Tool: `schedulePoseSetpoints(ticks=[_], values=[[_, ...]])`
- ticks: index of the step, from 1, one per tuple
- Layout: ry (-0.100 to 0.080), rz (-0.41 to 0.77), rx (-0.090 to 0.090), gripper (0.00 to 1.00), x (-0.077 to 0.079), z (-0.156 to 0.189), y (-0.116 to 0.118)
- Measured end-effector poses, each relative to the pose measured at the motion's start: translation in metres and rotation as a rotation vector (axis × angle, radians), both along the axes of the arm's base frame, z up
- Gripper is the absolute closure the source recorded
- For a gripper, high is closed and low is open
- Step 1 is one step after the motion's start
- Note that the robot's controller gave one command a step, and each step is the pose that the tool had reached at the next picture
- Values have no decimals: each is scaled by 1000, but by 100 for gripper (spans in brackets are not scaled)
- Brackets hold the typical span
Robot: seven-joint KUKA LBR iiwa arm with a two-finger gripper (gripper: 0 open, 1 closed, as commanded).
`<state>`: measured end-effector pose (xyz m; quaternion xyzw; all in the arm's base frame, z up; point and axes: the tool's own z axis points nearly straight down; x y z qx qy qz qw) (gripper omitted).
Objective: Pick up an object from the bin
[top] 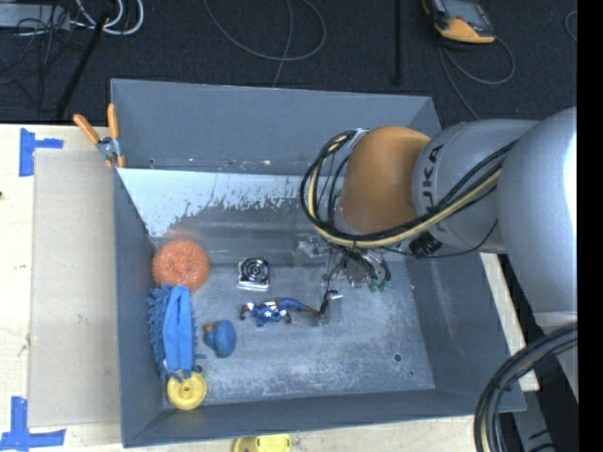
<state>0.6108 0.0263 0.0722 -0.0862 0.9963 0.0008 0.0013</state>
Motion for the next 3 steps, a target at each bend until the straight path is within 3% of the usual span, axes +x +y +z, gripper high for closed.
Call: schedulePoseSetpoints(ticks=[1, 2, 3], values=[[1, 163, -2, 100, 1, -2, 24], [1, 164, -2, 100, 1, -2, 24], [8, 177, -2, 100, -5, 49, 37]])
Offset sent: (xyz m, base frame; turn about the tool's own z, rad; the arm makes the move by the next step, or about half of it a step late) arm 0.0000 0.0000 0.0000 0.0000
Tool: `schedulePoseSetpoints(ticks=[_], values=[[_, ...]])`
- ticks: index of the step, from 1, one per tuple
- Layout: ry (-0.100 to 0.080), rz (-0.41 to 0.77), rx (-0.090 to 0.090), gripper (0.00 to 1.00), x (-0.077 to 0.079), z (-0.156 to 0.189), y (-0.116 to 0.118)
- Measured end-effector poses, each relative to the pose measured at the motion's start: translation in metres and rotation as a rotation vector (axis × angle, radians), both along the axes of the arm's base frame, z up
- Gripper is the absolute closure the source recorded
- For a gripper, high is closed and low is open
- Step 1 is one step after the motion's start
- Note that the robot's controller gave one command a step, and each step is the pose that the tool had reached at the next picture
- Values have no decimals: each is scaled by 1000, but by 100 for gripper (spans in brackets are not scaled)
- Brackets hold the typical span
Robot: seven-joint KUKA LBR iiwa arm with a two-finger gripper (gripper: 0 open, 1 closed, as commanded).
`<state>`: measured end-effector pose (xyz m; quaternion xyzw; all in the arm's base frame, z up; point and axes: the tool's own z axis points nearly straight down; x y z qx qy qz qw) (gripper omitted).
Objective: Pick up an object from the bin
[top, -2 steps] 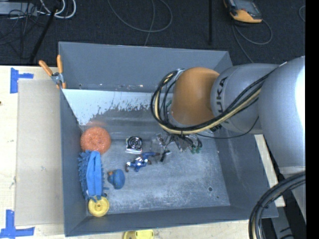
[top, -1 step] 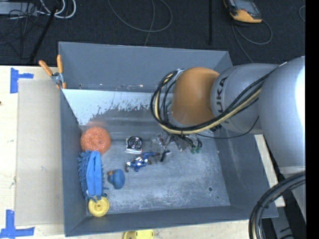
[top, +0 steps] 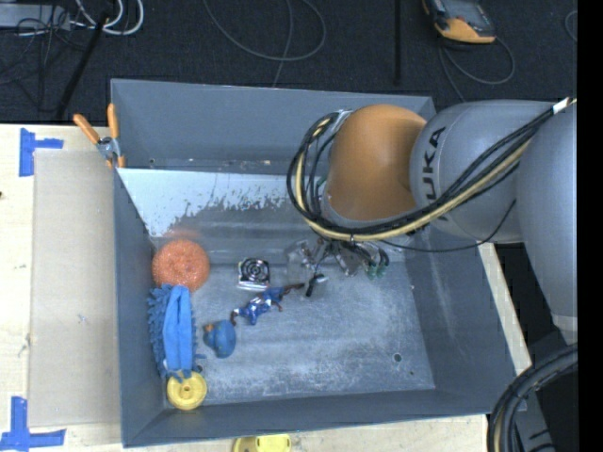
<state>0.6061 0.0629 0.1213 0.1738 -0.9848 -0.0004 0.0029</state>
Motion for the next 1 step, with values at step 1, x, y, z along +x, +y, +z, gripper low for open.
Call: schedulePoseSetpoints(ticks=[1], values=[[-9, 0, 2, 0, 5, 20, 2]])
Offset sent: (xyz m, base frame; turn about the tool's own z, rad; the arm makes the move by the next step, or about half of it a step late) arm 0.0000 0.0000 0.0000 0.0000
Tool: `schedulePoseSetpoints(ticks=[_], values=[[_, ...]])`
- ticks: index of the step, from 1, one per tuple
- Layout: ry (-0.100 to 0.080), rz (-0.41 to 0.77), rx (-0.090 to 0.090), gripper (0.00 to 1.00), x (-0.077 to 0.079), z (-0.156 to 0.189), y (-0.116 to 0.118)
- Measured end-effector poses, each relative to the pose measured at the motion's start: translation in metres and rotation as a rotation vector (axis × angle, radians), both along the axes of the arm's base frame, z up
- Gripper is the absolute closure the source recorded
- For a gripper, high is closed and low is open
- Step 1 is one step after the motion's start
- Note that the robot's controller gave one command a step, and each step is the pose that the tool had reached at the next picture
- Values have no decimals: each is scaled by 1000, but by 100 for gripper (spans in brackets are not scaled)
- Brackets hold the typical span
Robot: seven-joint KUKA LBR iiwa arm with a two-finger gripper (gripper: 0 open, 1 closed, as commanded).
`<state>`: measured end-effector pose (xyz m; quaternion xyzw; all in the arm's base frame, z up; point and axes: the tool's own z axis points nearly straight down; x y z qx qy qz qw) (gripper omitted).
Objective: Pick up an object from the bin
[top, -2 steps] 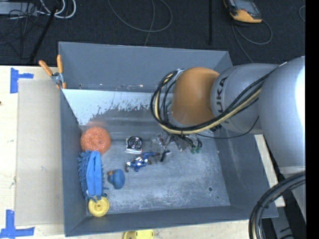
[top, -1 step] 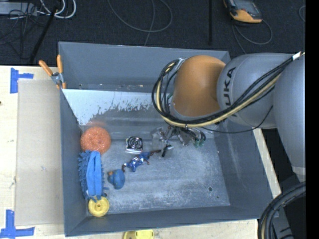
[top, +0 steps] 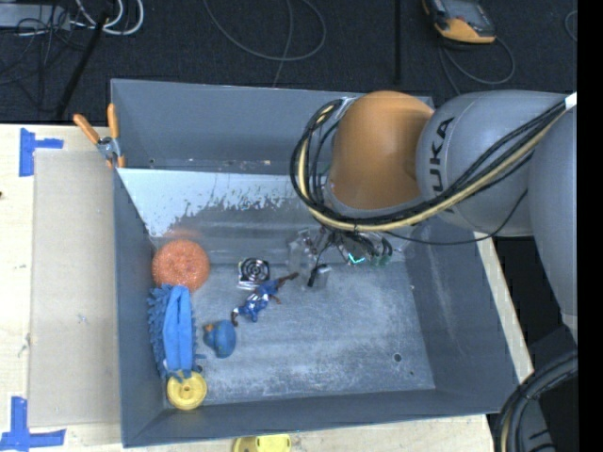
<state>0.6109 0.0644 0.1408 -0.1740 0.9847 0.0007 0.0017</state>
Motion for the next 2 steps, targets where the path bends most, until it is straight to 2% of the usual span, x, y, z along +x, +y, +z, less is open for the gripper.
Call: schedulePoseSetpoints(ticks=[1, 2], values=[[-3, -28, -2, 0, 6, 12, -15], [1, 49, -3, 0, -4, 0, 18]])
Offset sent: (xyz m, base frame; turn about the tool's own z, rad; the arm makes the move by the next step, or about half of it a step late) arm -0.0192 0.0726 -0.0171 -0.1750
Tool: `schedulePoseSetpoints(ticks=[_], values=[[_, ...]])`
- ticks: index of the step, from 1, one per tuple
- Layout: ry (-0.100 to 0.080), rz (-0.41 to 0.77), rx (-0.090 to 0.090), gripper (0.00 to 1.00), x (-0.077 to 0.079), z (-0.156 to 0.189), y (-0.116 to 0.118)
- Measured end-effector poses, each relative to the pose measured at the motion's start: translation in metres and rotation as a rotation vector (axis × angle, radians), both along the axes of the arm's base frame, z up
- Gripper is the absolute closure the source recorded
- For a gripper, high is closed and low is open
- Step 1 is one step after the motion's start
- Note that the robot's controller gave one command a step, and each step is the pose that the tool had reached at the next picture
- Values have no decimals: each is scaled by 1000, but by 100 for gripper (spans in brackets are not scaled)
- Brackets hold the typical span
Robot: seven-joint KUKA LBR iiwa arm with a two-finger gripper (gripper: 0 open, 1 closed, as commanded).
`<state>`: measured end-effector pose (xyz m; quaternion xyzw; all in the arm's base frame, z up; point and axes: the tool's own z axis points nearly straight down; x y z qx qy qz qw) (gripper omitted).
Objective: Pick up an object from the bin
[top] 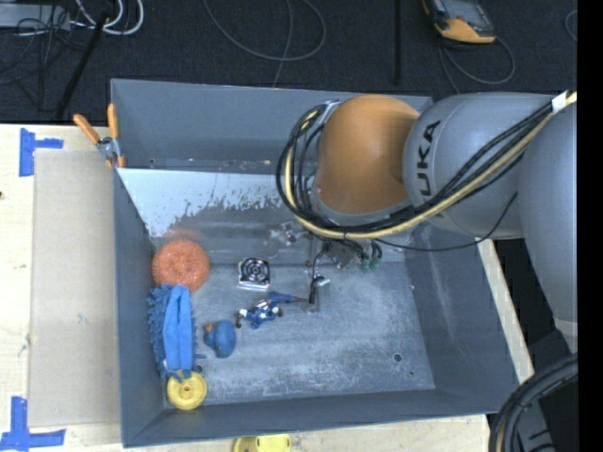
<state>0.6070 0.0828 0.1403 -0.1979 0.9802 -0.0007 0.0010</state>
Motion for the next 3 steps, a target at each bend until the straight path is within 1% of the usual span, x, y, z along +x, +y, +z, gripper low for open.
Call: schedulePoseSetpoints(ticks=[1, 2, 3], values=[[0, -20, 3, 0, -17, -43, 17], [0, 11, 2, 100, -1, -43, 21], [0, 12, 2, 100, -1, -43, 22]])
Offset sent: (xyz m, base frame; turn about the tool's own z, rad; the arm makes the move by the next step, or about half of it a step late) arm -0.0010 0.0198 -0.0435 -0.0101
